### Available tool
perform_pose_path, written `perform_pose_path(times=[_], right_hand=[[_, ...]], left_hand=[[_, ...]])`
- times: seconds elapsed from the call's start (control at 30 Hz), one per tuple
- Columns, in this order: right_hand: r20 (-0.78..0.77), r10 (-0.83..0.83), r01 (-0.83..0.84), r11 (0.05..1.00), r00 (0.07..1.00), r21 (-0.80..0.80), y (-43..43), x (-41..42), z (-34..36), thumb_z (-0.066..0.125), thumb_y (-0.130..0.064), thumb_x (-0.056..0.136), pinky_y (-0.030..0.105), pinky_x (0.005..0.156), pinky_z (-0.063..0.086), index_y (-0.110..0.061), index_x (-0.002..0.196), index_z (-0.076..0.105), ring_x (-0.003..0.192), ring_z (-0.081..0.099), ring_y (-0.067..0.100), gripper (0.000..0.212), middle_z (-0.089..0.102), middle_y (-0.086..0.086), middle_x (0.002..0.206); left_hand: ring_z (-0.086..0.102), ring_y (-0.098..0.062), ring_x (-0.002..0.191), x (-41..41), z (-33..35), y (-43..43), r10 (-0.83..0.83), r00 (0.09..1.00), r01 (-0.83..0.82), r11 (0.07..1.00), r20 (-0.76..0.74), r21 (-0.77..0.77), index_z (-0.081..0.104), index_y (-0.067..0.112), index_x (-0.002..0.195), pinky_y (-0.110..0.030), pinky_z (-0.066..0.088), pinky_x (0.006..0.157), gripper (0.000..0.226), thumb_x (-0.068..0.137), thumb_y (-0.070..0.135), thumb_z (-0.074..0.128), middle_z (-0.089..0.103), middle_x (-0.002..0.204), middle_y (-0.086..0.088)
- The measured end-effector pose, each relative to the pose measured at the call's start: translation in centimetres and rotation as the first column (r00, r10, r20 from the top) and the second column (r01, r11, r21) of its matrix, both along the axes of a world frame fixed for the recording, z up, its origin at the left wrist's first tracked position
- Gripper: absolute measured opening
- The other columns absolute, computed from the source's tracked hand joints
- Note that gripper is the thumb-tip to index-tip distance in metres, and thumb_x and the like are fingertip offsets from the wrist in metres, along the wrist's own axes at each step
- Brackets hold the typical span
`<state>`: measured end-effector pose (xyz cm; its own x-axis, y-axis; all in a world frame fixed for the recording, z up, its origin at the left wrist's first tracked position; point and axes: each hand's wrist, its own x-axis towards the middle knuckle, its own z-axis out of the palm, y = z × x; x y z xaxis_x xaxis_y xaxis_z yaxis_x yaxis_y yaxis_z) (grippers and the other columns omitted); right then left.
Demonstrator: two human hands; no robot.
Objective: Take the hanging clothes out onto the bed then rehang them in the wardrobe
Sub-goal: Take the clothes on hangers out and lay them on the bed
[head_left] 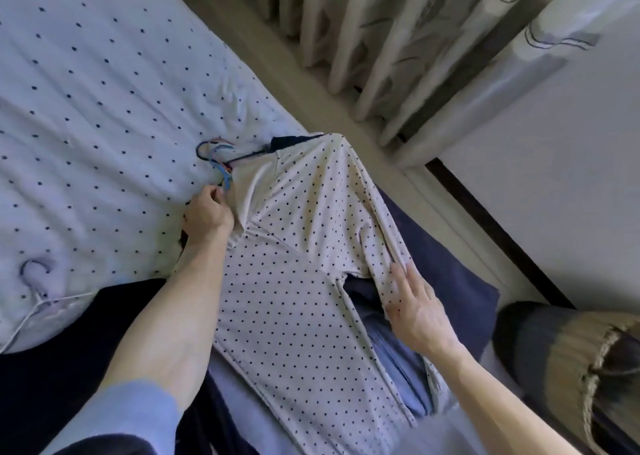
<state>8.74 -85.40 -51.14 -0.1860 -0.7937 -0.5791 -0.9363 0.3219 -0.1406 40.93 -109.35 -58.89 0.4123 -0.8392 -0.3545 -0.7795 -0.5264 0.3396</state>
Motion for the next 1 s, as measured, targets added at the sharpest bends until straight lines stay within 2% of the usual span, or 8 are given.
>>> perform_pose_path(times=[0.17, 0.23, 0.3, 0.4, 0.47, 0.67, 0.83, 1.0], right_hand=[[-0.08, 0.107, -0.105, 0.994, 0.991, 0.027, 3.2, -0.4, -0.7, 0.054, -0.03, 0.092, 0.042, 0.124, 0.014, -0.019, 0.158, 0.013, 0.153, 0.0, 0.026, 0.079, 0.006, 0.008, 0.166], [-0.041, 0.064, -0.062, 0.997, 0.997, 0.053, 3.8, -0.2, 0.4, 0.052, -0.03, 0.094, 0.041, 0.124, 0.015, -0.019, 0.157, 0.016, 0.153, 0.005, 0.025, 0.073, 0.01, 0.006, 0.166], [0.019, -0.005, 0.004, 0.998, 1.0, 0.065, 4.5, -0.2, 1.9, 0.05, -0.026, 0.096, 0.037, 0.12, 0.024, -0.018, 0.152, 0.031, 0.149, 0.022, 0.026, 0.06, 0.024, 0.004, 0.162], [0.05, -0.096, 0.09, 0.991, 0.994, 0.097, 6.0, -0.5, 4.7, 0.043, -0.021, 0.094, 0.036, 0.092, 0.048, -0.015, 0.119, 0.058, 0.118, 0.056, 0.029, 0.03, 0.061, 0.006, 0.127], [0.05, -0.115, 0.109, 0.987, 0.992, 0.121, 7.6, -0.8, 7.0, 0.038, -0.02, 0.093, 0.037, 0.075, 0.051, -0.013, 0.098, 0.06, 0.096, 0.062, 0.03, 0.023, 0.067, 0.007, 0.102], [0.116, -0.199, 0.201, 0.98, 0.973, -0.004, 15.9, -1.7, 13.4, 0.035, -0.025, 0.093, 0.039, 0.074, 0.051, -0.02, 0.092, 0.058, 0.089, 0.059, 0.024, 0.024, 0.065, -0.003, 0.096], [0.191, -0.372, 0.408, 0.89, 0.908, -0.204, 26.2, -2.9, 16.5, 0.038, -0.033, 0.098, 0.028, 0.101, 0.044, -0.03, 0.124, 0.063, 0.122, 0.054, 0.014, 0.036, 0.062, -0.011, 0.128], [0.118, -0.587, 0.581, 0.713, 0.801, -0.392, 38.9, -4.8, 20.7, 0.047, -0.028, 0.1, 0.022, 0.114, 0.025, -0.034, 0.133, 0.059, 0.139, 0.039, 0.01, 0.036, 0.053, -0.013, 0.142]], left_hand=[[0.06, -0.043, 0.096, 0.5, -0.5, 1.1, -0.202, 0.976, 0.204, 0.979, 0.078, -0.013, 0.06, 0.009, 0.106, -0.045, 0.048, 0.074, 0.03, 0.102, 0.027, 0.036, 0.066, 0.105, -0.022], [0.057, -0.043, 0.109, 0.7, 0.5, 2.1, -0.278, 0.958, 0.278, 0.96, 0.069, 0.021, 0.055, 0.009, 0.124, -0.048, 0.048, 0.083, 0.032, 0.101, 0.022, 0.037, 0.061, 0.122, -0.023], [0.049, -0.042, 0.123, 0.4, 1.7, 3.9, -0.343, 0.937, 0.343, 0.939, 0.065, 0.012, 0.047, 0.006, 0.139, -0.052, 0.044, 0.098, 0.043, 0.099, 0.02, 0.039, 0.052, 0.139, -0.022], [0.046, -0.038, 0.128, -2.0, 4.7, 8.6, -0.423, 0.906, 0.422, 0.904, -0.002, 0.065, 0.048, 0.01, 0.139, -0.051, 0.04, 0.103, 0.042, 0.1, 0.024, 0.041, 0.046, 0.146, -0.015], [0.04, -0.033, 0.138, -4.5, 7.7, 13.1, -0.502, 0.863, 0.506, 0.854, -0.064, 0.12, 0.043, 0.015, 0.146, -0.048, 0.037, 0.109, 0.048, 0.1, 0.027, 0.046, 0.038, 0.155, -0.008], [0.026, -0.023, 0.149, -12.1, 15.6, 26.5, -0.823, 0.545, 0.829, 0.501, -0.159, 0.247, 0.036, 0.023, 0.152, -0.046, 0.021, 0.122, 0.053, 0.102, 0.035, 0.043, 0.025, 0.163, -0.004], [0.019, -0.021, 0.151, -19.0, 20.3, 34.6, -0.955, 0.234, 0.959, 0.196, -0.182, 0.204, 0.033, 0.029, 0.153, -0.051, 0.013, 0.124, 0.053, 0.101, 0.038, 0.041, 0.024, 0.163, -0.001], [0.033, -0.025, 0.143, -27.5, 24.6, 40.1, -0.985, -0.171, 0.975, -0.169, 0.004, 0.147, 0.044, 0.025, 0.146, -0.048, 0.024, 0.118, 0.048, 0.098, 0.034, 0.042, 0.038, 0.155, -0.005]])
